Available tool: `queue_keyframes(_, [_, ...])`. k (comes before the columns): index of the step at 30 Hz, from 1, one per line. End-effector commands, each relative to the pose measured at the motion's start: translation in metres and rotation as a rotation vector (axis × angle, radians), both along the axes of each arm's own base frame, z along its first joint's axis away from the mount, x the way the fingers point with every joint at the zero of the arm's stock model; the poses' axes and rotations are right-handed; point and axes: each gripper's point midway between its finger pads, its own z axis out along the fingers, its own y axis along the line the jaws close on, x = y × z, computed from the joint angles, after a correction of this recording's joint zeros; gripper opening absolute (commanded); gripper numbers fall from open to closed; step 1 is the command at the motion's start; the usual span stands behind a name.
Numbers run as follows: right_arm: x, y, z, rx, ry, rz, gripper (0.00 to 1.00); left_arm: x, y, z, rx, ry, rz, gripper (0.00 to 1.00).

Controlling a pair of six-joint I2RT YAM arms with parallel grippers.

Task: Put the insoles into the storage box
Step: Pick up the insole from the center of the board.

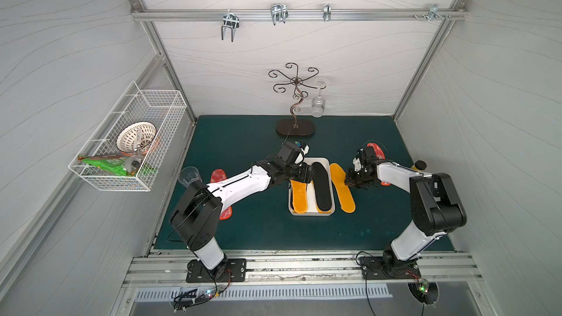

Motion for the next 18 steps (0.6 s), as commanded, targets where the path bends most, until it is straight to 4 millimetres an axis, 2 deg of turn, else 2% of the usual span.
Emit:
queue_keyframes(1, [-0.012,-0.01,0.002,0.049,0.029,-0.063,0.0,0.004,-0.001,0.02,-0.029,-0.035,0.011,0.67])
queue_keyframes(11, [-0.01,-0.023,0.041,0.125,-0.037,-0.138,0.0,0.006,0.001,0.026,-0.042,-0.042,0.025,0.67])
queue_keyframes(18, [-0.013,-0.02,0.062,0.176,-0.066,-0.143,0.0,0.003,0.012,0.028,-0.063,-0.033,0.054,0.67])
